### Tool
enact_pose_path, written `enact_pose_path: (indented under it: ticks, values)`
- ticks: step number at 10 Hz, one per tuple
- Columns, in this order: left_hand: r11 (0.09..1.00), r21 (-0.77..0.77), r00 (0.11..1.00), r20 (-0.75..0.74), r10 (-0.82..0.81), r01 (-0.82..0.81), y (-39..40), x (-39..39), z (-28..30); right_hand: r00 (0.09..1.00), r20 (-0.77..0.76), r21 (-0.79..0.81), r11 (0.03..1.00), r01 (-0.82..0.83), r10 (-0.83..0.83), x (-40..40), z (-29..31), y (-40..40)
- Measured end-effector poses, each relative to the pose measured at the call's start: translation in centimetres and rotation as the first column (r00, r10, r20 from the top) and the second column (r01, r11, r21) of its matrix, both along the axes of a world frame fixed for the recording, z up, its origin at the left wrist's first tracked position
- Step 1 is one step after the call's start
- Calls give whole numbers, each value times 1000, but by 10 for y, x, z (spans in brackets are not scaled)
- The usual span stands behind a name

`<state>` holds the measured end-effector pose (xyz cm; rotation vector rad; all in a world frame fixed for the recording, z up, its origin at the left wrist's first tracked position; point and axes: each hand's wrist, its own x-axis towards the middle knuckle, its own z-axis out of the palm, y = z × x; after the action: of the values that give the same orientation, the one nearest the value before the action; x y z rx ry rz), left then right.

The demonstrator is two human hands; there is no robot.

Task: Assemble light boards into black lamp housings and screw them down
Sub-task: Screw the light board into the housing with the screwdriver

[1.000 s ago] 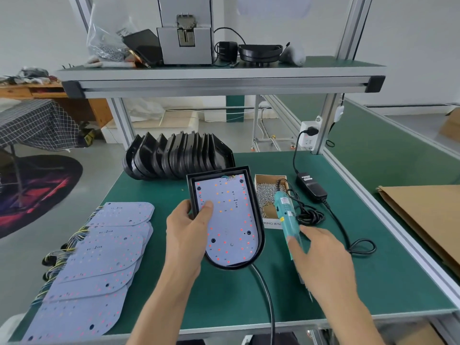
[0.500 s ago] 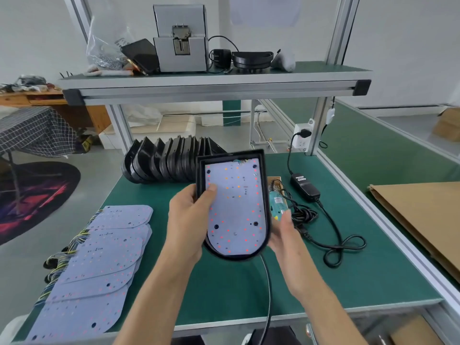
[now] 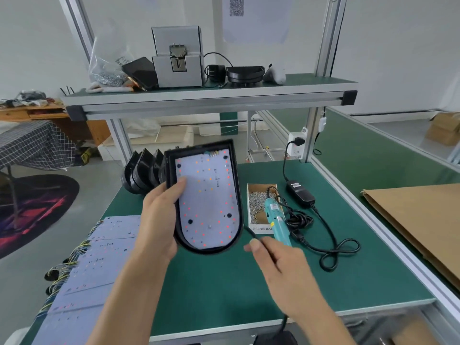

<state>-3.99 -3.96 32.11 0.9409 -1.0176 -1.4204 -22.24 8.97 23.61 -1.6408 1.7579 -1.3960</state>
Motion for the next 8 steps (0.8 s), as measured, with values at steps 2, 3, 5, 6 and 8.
enact_pose_path:
  ticks: [2,3,5,6,8]
  values:
    - [916,322,951,-268,-152,237,21,-9,-17,987,0,-283,946,-156,162,-18,51,5]
    - [836,379,853,-489,-183,397,34,-19,-18,988,40,-279,951,-133,150,-3,47,3]
    - [746,195,643,-669,-373,636,46,-25,-8,974,-48,-28,974,-224,223,28,18,16]
    - [729,235,682,-608,-406,643,44,-18,-5,924,-319,235,962,-138,210,40,0,35]
    - [759,311,808,-371,-458,573,61,-18,-15,891,-398,468,884,-7,218,33,-81,86]
